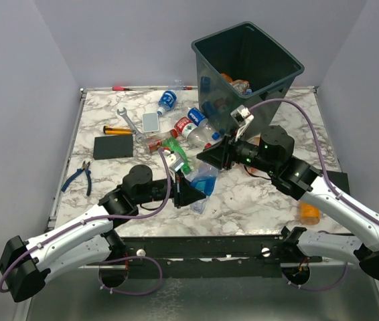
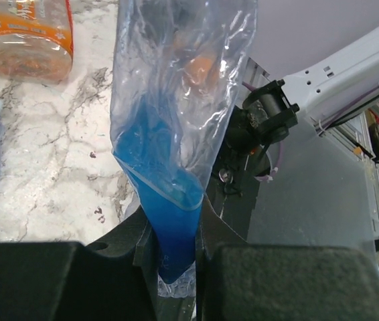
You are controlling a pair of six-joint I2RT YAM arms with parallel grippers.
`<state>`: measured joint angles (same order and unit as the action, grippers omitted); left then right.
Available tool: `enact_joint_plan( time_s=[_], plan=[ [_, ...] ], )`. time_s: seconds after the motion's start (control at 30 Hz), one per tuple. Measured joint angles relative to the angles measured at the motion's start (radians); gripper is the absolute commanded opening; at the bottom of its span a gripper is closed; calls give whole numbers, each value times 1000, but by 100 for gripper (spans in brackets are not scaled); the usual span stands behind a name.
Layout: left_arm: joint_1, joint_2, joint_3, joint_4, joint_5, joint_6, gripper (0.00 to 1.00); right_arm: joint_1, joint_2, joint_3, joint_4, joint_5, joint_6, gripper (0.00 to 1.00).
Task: Put the plastic bottles in the bin
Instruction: Place the plastic bottle in the trash bin.
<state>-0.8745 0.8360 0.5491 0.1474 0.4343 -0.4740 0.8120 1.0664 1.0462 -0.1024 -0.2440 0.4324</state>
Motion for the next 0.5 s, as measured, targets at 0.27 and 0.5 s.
enact_joint_plan(
  time_s=[0.27, 0.5],
  plan=[
    [-3, -64, 0, 6, -76, 4, 99, -3, 14, 111, -155, 40, -61, 0],
    [-3, -306, -43, 34, -362, 89, 99, -2, 78, 529, -307, 266, -185, 0]
  ],
)
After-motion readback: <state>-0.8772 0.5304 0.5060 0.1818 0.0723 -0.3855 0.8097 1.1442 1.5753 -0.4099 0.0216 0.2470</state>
